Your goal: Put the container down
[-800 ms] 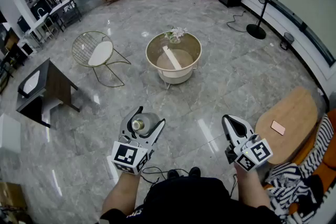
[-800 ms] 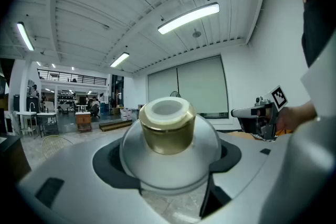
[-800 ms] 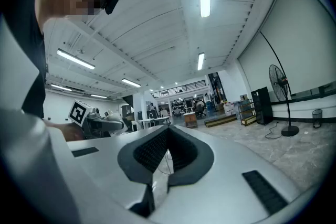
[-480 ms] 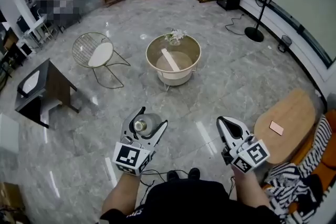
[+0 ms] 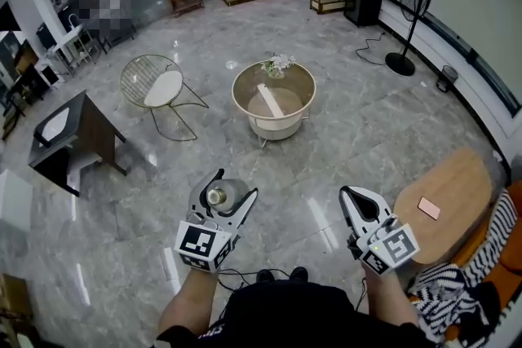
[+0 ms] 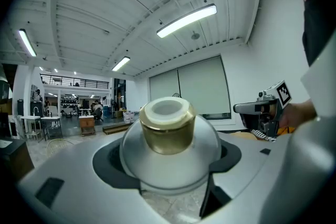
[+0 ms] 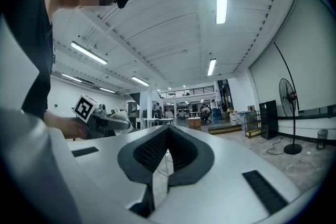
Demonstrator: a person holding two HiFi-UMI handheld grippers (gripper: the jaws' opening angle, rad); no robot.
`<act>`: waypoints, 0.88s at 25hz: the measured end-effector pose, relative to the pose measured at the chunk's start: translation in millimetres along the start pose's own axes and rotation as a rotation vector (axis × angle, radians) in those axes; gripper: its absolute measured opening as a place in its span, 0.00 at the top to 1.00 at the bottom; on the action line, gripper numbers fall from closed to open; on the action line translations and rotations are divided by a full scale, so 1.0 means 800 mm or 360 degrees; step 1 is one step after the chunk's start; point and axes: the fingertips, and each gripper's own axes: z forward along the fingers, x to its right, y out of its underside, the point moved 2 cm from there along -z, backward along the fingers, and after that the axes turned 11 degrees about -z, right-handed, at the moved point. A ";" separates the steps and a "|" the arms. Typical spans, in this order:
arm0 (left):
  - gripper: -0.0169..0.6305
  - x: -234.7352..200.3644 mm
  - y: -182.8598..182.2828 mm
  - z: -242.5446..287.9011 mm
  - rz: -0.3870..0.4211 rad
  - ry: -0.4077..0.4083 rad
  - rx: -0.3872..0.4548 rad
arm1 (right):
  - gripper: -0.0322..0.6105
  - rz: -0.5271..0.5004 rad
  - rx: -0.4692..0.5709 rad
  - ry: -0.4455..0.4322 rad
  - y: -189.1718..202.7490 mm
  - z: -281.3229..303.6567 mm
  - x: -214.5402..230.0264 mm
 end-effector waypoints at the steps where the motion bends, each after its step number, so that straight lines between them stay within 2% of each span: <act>1: 0.44 0.005 0.000 0.001 0.0003 -0.0009 0.0001 | 0.93 -0.0013 0.0003 -0.0011 -0.001 -0.005 0.002; 6: 0.44 0.027 0.004 0.005 -0.0032 -0.0031 0.0003 | 0.93 -0.0096 -0.0020 -0.0049 0.000 -0.027 0.003; 13: 0.44 0.042 0.013 0.016 -0.0048 -0.0024 -0.0024 | 0.93 -0.0050 -0.0029 -0.0033 0.007 -0.037 0.020; 22: 0.44 0.008 0.011 0.057 -0.0060 -0.0022 0.0012 | 0.93 -0.0014 -0.0052 -0.0007 0.022 0.000 0.052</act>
